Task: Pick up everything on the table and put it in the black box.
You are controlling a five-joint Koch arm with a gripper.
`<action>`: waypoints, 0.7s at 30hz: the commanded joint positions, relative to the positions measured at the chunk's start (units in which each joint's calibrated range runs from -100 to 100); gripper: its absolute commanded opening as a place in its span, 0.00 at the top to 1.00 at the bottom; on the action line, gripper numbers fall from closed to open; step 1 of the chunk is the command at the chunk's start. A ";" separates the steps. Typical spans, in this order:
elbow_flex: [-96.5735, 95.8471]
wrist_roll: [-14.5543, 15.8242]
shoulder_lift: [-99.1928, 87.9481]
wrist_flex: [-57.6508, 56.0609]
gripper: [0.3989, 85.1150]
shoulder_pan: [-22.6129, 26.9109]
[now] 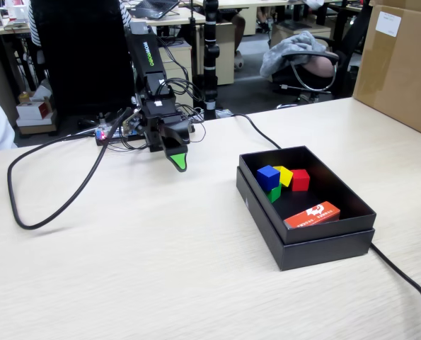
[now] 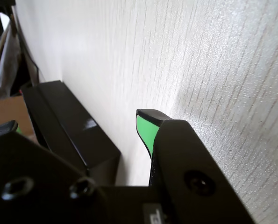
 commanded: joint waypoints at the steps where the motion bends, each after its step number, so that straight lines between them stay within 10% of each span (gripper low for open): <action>1: -0.06 -0.34 -1.63 6.17 0.43 0.29; 21: -6.59 0.83 -1.28 -4.97 0.44 0.98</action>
